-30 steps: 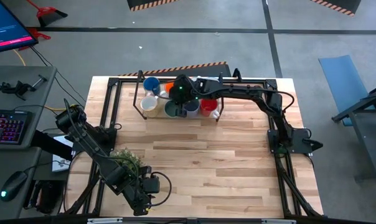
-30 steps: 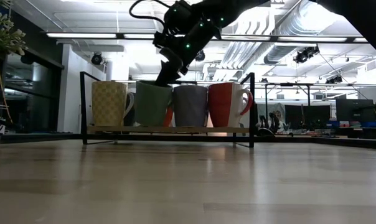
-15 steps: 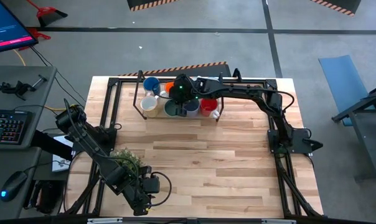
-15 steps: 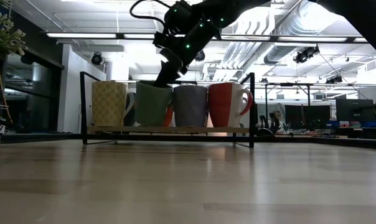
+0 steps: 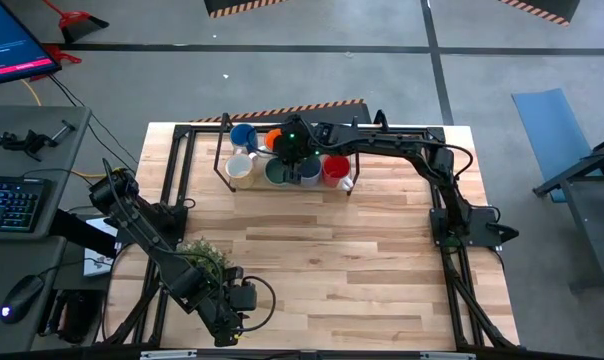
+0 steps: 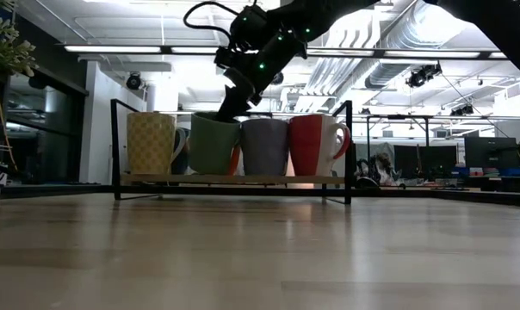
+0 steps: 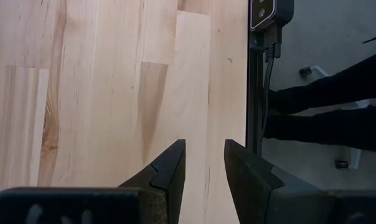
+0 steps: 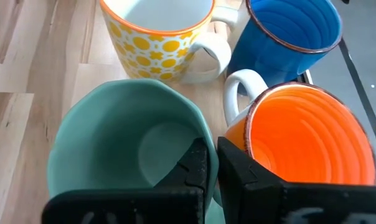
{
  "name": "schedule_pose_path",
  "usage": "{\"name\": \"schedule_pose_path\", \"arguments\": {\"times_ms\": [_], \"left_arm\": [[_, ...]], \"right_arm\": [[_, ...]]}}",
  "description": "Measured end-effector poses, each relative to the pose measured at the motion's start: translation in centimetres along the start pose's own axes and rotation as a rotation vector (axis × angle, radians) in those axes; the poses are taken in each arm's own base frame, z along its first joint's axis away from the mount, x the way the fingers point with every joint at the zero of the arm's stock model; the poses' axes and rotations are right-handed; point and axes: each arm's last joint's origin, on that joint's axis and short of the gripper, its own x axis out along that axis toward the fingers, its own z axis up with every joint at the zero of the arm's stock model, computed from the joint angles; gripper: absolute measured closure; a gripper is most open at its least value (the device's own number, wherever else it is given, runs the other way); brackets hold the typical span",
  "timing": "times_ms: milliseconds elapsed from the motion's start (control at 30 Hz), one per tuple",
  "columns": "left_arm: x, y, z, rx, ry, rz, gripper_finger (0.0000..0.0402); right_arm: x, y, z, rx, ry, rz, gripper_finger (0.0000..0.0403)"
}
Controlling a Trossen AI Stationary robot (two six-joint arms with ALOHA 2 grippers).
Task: Place coffee mugs
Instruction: Put the green mug on the shelf
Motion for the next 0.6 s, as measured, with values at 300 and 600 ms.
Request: {"name": "schedule_pose_path", "arguments": {"times_ms": [300, 600], "left_arm": [[0.00, 0.03, -0.03, 0.001, 0.003, 0.003, 0.0300], [0.00, 0.03, -0.03, 0.001, 0.003, 0.003, 0.0300]], "right_arm": [[0.00, 0.03, 0.03, -0.001, -0.006, 0.012, 0.0402], [0.00, -0.02, 0.21, -0.003, -0.025, 0.008, 0.0402]]}}
